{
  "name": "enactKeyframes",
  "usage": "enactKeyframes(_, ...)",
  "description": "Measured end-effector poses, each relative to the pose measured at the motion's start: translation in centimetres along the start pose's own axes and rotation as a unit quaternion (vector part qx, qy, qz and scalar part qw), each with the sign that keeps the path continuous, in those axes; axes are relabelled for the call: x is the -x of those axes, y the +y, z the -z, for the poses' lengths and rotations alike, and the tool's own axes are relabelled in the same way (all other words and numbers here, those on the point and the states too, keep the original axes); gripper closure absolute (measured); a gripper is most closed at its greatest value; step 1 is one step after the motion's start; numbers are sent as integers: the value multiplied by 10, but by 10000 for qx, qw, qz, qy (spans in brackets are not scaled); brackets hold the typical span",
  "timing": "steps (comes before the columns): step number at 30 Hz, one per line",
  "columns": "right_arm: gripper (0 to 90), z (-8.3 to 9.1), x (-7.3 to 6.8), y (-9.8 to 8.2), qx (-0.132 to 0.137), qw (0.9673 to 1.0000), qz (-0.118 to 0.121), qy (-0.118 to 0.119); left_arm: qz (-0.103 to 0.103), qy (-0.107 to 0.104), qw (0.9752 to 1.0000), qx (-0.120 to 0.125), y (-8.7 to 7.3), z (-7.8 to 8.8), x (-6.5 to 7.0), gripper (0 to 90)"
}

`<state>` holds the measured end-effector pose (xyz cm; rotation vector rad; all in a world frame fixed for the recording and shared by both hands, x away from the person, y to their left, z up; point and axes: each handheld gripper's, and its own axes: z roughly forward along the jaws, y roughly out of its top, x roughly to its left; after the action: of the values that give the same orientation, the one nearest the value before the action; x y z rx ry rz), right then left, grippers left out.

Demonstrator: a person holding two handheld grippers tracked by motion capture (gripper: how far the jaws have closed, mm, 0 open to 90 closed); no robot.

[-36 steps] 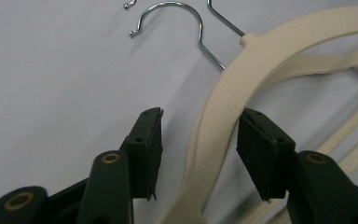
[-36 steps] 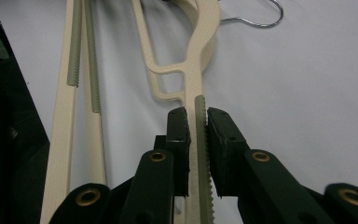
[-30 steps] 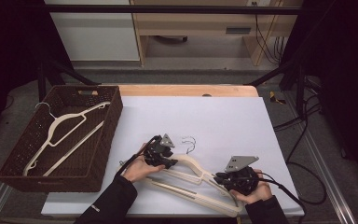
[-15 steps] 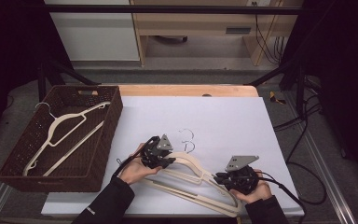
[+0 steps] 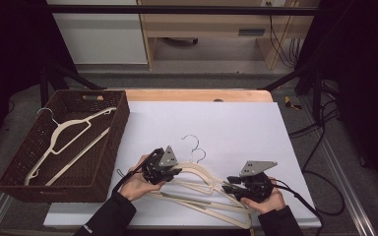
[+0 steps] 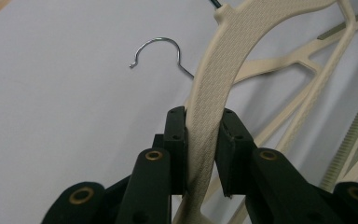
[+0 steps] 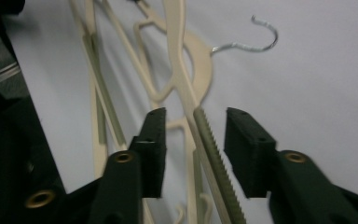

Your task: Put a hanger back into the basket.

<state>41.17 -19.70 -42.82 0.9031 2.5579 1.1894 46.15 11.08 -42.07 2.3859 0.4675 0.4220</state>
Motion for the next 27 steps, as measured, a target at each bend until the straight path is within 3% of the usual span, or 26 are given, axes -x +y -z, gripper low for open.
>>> enactKeyframes(5, 408, -2, -2, 20, 444, 9989, -128, -87, -8, 16, 10000, -11, 0, 2, 3, 757)
enactKeyframes(10, 384, -21, -6, 43, 445, 9989, -109, 93, 39, 35, 10000, -1, 0, 2, 5, 756)
enactKeyframes(14, 473, -41, -4, 52, 313, 9989, -174, 304, -7, 24, 10000, -2, 0, 5, 6, 757)
enactKeyframes(20, 624, -49, -2, 57, 238, 9981, -243, 507, 32, 19, 10000, 46, 0, 6, 8, 757)
enactKeyframes(23, 741, -53, -3, 60, 137, 9975, -145, 678, 28, -33, 10000, 58, 0, 7, 9, 758)
enactKeyframes(27, 770, -52, -3, 61, 115, 9963, -25, 849, 57, -105, 9999, 63, 0, 9, 9, 754)
